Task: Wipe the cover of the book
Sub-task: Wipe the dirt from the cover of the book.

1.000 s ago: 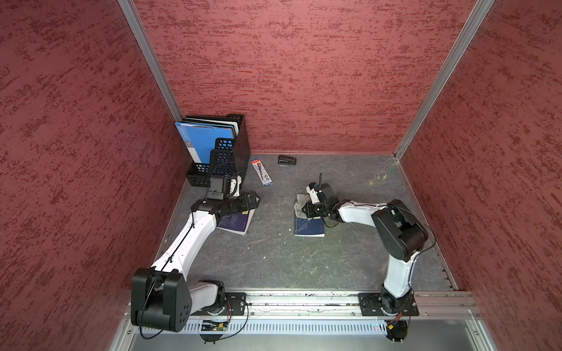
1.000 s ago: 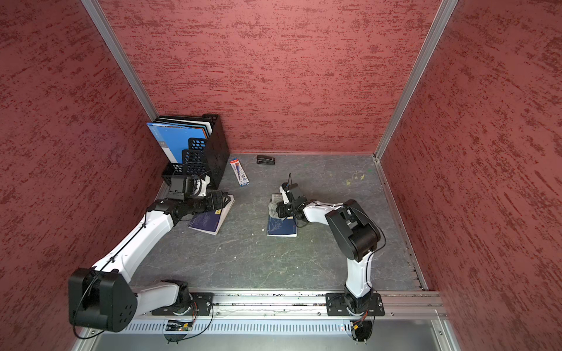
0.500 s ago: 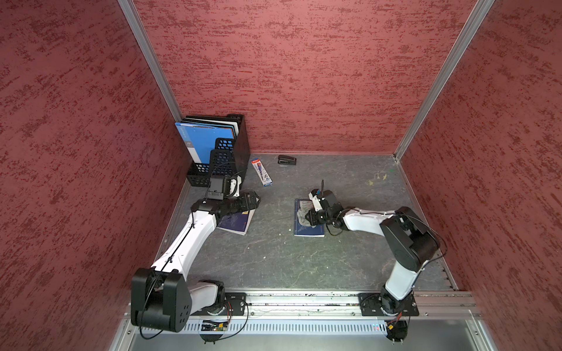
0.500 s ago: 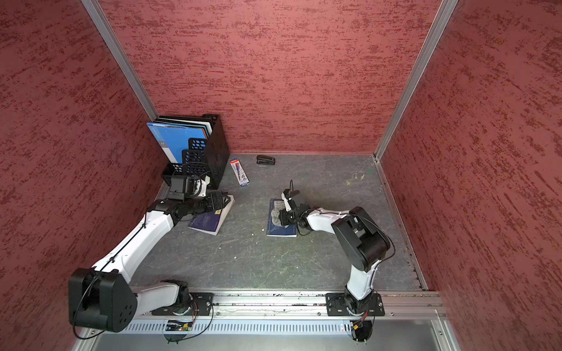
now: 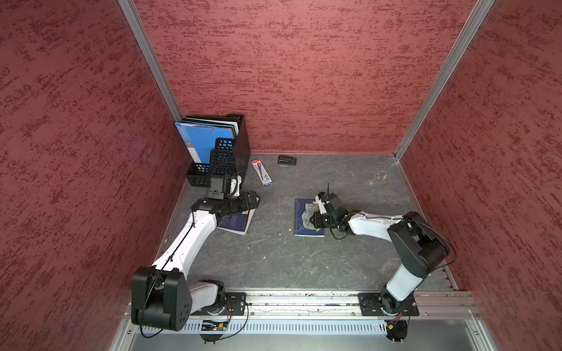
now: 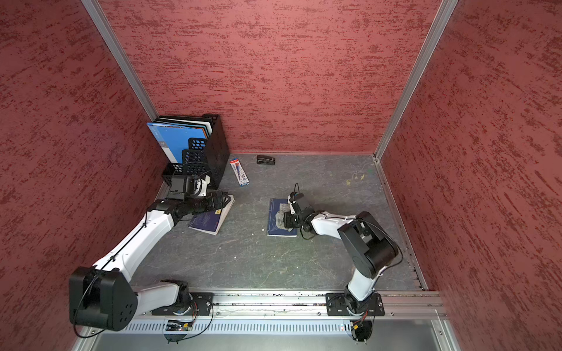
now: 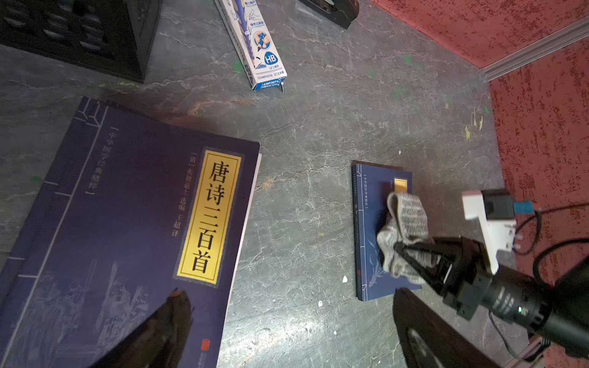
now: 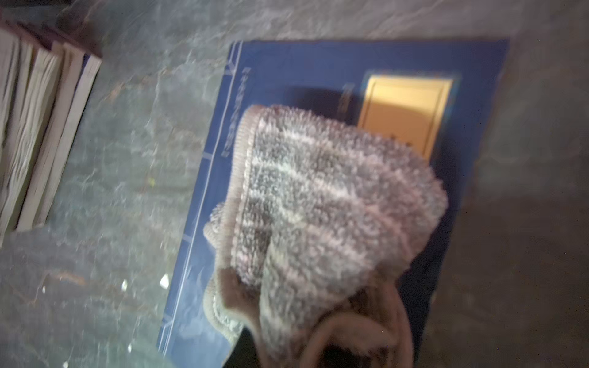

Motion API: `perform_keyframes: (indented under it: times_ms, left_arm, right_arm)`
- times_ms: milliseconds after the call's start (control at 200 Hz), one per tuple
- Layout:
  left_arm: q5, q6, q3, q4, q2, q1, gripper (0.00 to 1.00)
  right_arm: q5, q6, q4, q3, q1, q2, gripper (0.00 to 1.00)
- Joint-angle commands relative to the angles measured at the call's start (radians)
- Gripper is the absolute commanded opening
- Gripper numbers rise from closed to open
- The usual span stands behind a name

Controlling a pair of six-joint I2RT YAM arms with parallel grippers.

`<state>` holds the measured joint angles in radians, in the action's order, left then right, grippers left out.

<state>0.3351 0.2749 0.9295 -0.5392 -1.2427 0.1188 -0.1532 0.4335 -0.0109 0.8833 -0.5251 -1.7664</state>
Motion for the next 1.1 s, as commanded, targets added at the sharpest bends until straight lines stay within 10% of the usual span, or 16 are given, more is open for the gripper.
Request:
perform_keyframes:
  times_ms: [0, 210, 691, 1097]
  left_arm:
    - [0.001, -0.003, -0.005, 0.021, 0.011, 0.004, 1.0]
    - [0.011, 0.004, -0.021, 0.032, 0.017, 0.007, 1.0]
    - [0.033, 0.009, -0.017, 0.116, -0.028, 0.007, 1.0]
    - [0.038, 0.008, -0.02, 0.116, -0.042, 0.007, 1.0]
  right_arm:
    - [0.079, -0.058, -0.122, 0.079, 0.056, -0.127, 0.18]
    - [0.075, -0.072, -0.162, 0.151, 0.065, -0.161, 0.18]
    - [0.072, 0.167, -0.167, -0.278, -0.089, 0.185, 0.19]
    - [0.132, 0.118, -0.176, -0.195, -0.105, 0.09, 0.19]
